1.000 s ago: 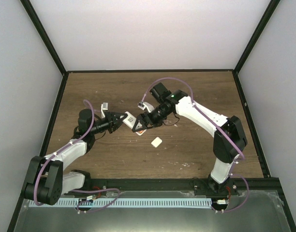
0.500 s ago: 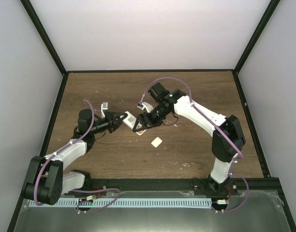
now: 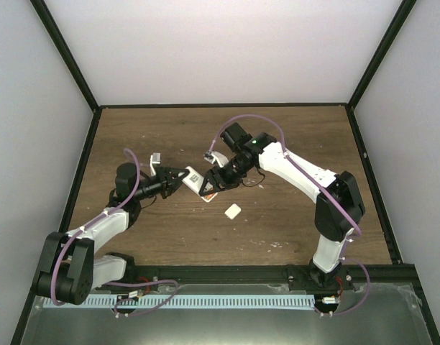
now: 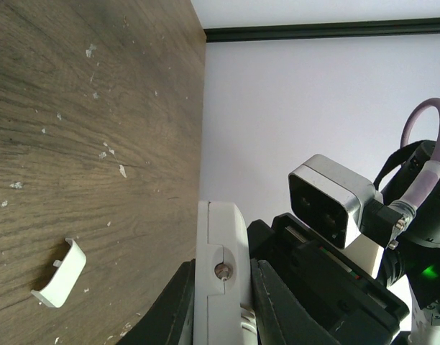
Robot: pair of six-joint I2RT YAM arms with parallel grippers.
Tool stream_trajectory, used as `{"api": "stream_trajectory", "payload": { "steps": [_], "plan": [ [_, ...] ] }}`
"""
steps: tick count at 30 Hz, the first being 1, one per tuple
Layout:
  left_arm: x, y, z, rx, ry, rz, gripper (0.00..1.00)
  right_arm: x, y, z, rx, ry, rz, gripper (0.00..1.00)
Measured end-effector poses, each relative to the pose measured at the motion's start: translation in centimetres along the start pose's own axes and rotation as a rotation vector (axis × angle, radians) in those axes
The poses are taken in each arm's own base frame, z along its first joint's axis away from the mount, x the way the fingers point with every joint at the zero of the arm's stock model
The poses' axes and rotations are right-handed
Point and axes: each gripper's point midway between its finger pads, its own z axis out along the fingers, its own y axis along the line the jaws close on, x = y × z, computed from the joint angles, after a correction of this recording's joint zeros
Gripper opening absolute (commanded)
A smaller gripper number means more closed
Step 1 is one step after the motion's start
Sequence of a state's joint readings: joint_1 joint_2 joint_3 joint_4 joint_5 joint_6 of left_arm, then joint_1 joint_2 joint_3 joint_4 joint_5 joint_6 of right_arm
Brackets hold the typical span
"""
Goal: Load the batteries into the remote control
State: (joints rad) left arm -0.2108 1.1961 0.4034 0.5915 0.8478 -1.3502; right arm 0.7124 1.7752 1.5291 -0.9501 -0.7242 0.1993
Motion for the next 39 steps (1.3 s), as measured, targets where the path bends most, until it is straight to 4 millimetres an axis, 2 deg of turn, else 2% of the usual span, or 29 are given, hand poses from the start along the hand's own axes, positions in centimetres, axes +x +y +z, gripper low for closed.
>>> {"api": "stream_trajectory", "payload": {
  "steps": [25,39],
  "plan": [
    [-0.58,0.88,-0.51,-0.010,-0.011,-0.029,0.00,-0.06,-0.24,0.56,0.014,0.015,0.003,0.58],
    [-0.50,0.69,-0.52,-0.002,-0.004,-0.024,0.00,-0.32,-0.31,0.69,0.022,0.017,0.002,0.47]
  ]
}}
